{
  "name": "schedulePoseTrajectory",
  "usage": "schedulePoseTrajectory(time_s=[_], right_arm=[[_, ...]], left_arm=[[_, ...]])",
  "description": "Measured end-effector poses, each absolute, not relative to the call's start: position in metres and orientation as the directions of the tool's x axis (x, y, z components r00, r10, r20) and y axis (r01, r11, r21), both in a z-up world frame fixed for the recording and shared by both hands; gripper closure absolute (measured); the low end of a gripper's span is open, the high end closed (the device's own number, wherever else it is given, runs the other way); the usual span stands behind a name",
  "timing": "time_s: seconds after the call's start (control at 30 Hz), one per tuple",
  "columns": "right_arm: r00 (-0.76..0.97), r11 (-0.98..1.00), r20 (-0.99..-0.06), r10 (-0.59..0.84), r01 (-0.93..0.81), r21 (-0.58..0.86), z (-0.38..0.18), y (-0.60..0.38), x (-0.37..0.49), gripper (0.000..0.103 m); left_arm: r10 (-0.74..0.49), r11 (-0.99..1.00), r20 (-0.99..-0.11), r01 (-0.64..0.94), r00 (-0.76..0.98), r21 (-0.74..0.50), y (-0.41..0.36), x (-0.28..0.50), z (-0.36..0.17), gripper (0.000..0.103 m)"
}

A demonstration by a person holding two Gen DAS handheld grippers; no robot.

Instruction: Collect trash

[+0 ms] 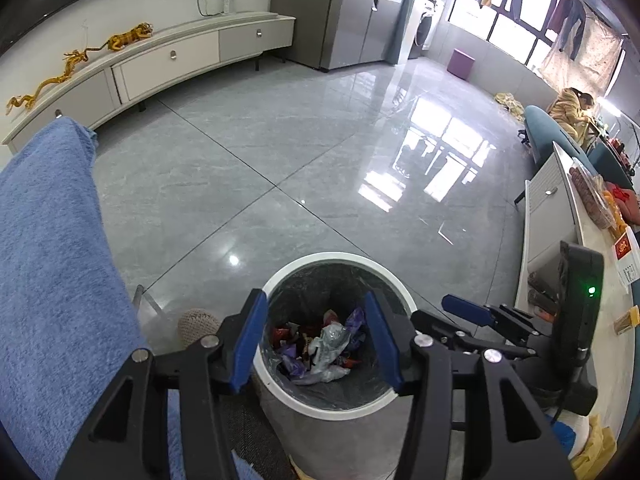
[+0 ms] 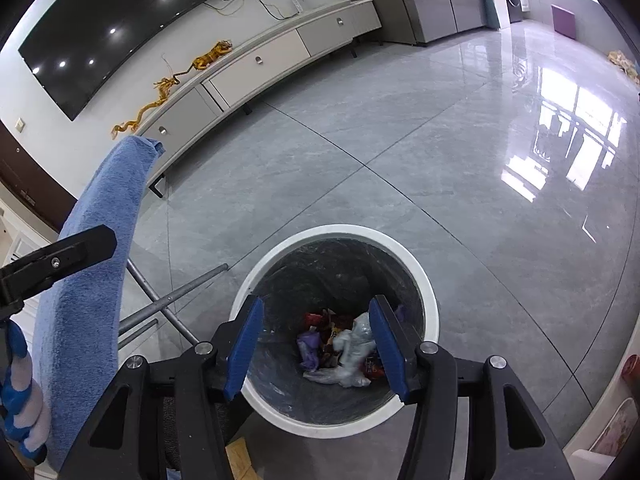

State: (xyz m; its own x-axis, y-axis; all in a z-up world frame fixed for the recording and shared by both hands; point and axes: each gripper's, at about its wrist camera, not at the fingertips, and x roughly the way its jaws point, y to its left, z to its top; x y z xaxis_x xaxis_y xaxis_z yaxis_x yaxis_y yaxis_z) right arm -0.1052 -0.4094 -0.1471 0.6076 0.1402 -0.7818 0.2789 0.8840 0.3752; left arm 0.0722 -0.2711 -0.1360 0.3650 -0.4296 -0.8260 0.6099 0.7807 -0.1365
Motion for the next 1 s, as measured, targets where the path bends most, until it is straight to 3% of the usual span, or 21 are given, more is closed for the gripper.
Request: schedulePoseTrajectory(time_s=[0.3,0.6,1.0], right_arm=[[0.656,0.906,-0.746,0.115,0.239,0.349,-0.111,-0.392,-0.108,0.049],[0.696,0.939,-0.711,0.097,0.174,0.298,-0.075,-0.356,-0.107,0.045],[0.745,0.977,-0.666,0.037,0.113,0.180,-0.039,-0.296,-0.105,0.029]], left_arm=[[-0.401,0.828,-0.788,0.553,0.467,-0.093,-0.238,0.057,-0.108,0.039],[-0.363,0.871,-0.748,0.487,0.556,-0.061,-0.199,0.041,-0.084,0.036],[-0.269,0.933,-0.679,0.360,0.683,-0.008,-0.137,0.015,-0.060,0.029]])
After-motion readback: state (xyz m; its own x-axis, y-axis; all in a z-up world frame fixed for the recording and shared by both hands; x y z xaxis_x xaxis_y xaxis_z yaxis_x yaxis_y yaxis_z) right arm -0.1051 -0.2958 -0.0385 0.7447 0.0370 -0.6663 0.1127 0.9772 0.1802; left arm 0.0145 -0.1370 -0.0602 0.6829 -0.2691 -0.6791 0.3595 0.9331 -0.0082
